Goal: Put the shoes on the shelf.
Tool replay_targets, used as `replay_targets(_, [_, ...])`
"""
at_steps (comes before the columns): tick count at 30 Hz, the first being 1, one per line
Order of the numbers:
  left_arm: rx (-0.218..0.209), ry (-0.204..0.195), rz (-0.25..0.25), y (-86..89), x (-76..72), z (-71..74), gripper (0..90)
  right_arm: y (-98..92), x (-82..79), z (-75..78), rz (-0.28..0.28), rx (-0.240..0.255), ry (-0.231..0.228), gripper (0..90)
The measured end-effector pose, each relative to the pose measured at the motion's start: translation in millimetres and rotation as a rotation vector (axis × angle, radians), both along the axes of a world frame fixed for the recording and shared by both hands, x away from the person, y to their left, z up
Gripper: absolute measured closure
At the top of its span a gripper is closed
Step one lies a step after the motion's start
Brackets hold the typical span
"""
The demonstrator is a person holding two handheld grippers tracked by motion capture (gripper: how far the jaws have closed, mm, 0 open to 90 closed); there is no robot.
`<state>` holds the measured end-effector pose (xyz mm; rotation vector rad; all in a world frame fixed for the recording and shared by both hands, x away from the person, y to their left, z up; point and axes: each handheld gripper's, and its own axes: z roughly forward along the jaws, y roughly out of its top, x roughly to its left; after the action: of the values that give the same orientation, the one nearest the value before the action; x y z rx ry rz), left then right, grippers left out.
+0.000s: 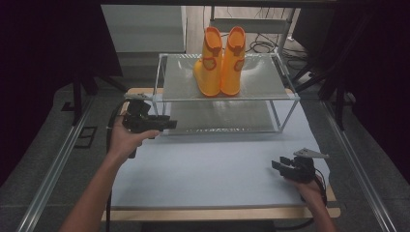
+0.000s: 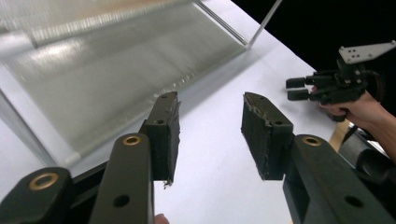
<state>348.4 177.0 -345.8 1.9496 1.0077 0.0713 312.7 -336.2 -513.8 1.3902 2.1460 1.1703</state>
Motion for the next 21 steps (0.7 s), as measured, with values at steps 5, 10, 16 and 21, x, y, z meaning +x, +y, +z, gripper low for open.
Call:
replay_targets(5, [0.002, 0.006, 0.007, 6.7, -16.6, -19.6, 54.6, 0.8, 0.1, 0.0, 0.004, -0.003, 0.004, 52.3])
replay_targets(10, [-0.006, 0.010, 0.024, 11.9, -31.7, -43.1, 53.6, 1.4, 0.2, -0.4, 0.006, -0.006, 0.003, 52.3])
replay_targets(16, [0.003, 0.025, 0.040, 14.4, -42.9, -73.6, 53.0, 2.6, -0.1, -0.8, 0.007, -0.008, 0.000, 52.3])
replay_targets(21, [-0.003, 0.056, 0.049, 19.3, -46.5, -97.9, 51.5, 3.0, 0.4, -1.8, 0.006, -0.008, 0.006, 52.3])
